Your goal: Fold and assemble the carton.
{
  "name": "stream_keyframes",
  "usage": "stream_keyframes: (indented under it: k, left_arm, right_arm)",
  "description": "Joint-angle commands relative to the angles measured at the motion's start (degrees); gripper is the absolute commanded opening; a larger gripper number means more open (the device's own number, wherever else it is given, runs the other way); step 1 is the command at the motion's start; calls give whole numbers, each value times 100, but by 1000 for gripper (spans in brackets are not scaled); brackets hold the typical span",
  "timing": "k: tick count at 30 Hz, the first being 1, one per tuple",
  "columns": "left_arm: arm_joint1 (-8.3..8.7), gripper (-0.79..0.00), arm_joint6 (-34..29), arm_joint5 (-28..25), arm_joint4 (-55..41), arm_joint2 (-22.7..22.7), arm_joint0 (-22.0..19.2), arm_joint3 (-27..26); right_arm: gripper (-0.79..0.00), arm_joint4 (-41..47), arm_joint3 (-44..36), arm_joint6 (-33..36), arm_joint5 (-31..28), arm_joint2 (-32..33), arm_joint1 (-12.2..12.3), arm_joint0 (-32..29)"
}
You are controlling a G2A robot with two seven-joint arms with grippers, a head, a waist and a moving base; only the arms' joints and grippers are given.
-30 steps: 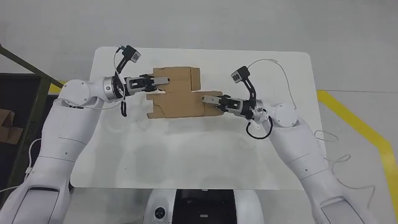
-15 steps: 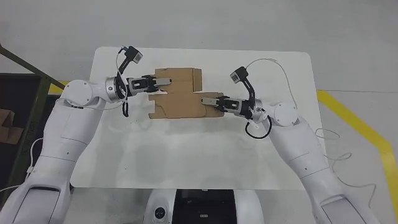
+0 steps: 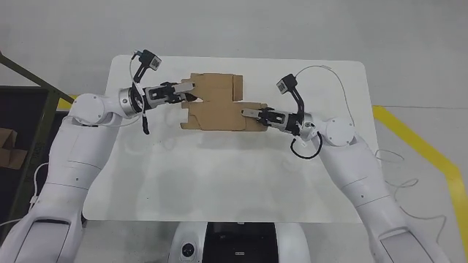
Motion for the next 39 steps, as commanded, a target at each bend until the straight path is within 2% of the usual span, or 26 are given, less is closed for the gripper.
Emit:
stream_keyframes:
  k: [1,17,36,38,39]
  left_arm:
    - [5,0,3,21,-113,-53,26,8]
    - [16,0,-217,189,-713,-254,164,-44]
    - [-43,0,-213,115,-404,-19,7,11]
    - [-38,-105,-150,85,-249,-25,-2,32]
    - [-40,-219,-122,89,-213,-15,-1,30]
  right_arm:
    - [-785,-59,21,-36,10,20,12,1]
    - [-785,-334,80,-227,-33,-102,35,-109]
    - [-785,-246,-205,-304,-69,-150,63,-259]
    - [-785,-242,-216,-301,-62,-161,64,-255]
    - [-785,-241,-221,-299,-60,-170,64,-252]
